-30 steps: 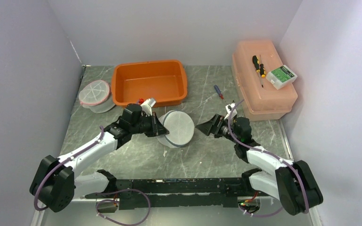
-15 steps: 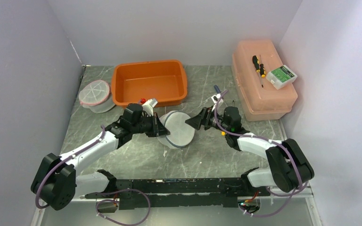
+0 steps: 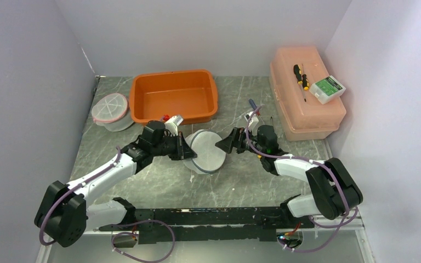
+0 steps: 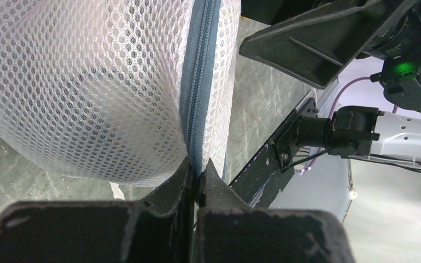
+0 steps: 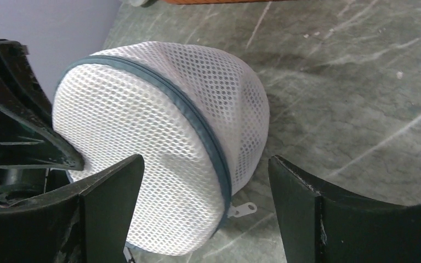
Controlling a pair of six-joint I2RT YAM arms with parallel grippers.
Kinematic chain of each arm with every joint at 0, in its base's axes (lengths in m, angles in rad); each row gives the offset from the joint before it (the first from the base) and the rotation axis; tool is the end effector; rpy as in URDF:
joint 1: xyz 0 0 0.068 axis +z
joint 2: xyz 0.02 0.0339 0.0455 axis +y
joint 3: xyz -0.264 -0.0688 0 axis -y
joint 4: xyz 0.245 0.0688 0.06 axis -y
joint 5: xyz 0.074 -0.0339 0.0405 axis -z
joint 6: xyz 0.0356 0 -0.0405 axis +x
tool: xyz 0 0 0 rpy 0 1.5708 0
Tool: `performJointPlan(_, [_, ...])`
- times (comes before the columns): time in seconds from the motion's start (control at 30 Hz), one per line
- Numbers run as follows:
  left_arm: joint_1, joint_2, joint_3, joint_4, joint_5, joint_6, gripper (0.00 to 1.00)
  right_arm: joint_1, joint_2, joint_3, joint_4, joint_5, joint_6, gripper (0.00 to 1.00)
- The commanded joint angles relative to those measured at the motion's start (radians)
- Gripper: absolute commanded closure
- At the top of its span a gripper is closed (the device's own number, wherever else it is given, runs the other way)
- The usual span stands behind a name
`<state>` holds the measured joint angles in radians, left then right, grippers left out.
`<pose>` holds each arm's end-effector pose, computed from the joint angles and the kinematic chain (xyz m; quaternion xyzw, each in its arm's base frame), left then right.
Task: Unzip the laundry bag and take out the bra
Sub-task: Unzip the laundry bag at the center of the board.
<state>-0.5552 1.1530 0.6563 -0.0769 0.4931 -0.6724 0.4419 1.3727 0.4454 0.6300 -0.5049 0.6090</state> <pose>0.1996 -0.1437 0.2336 0.0666 0.8571 -0.4423 0.2556 0.2309 0.1283 0.1815 -0.0830 0.7882 0.4625 0.3973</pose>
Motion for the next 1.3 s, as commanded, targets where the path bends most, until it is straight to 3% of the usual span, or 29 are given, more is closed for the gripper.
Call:
performJointPlan(0.0, [-0.001, -0.035, 0.014, 0.025, 0.035, 0.014, 0.97, -0.001, -0.012, -0.01, 0.021, 0.009, -0.02, 0.16])
performJointPlan(0.27, [-0.002, -0.033, -0.006, 0.063, 0.073, 0.011, 0.97, 0.009, 0.033, 0.015, 0.086, -0.132, 0.019, 0.45])
performJointPlan(0.4, [-0.002, -0.03, -0.015, 0.07, 0.077, 0.007, 0.97, 0.013, -0.046, -0.008, 0.063, -0.141, 0.035, 0.63])
performJointPlan(0.53, [-0.001, -0.03, 0.009, 0.07, 0.092, 0.014, 0.97, 0.014, -0.252, -0.036, -0.126, -0.101, -0.002, 0.76])
performJointPlan(0.67, [-0.001, -0.005, 0.034, 0.129, 0.105, 0.008, 0.97, 0.017, -0.455, -0.034, -0.345, -0.077, -0.044, 1.0])
performJointPlan(0.93, [-0.003, 0.182, 0.188, 0.193, 0.186, 0.004, 0.92, 0.02, -0.645, -0.013, -0.599, 0.023, -0.014, 1.0])
performJointPlan(1.13, [-0.003, 0.298, 0.316, 0.168, 0.162, 0.012, 0.83, 0.02, -0.7, -0.098, -0.557, 0.174, 0.165, 1.0])
performJointPlan(1.2, [-0.003, 0.323, 0.34, 0.165, 0.136, -0.001, 0.75, 0.021, -0.731, -0.142, -0.512, 0.226, 0.246, 1.0])
performJointPlan(1.27, [-0.003, 0.335, 0.348, 0.174, 0.107, -0.025, 0.58, 0.022, -0.759, -0.174, -0.493, 0.285, 0.312, 1.0])
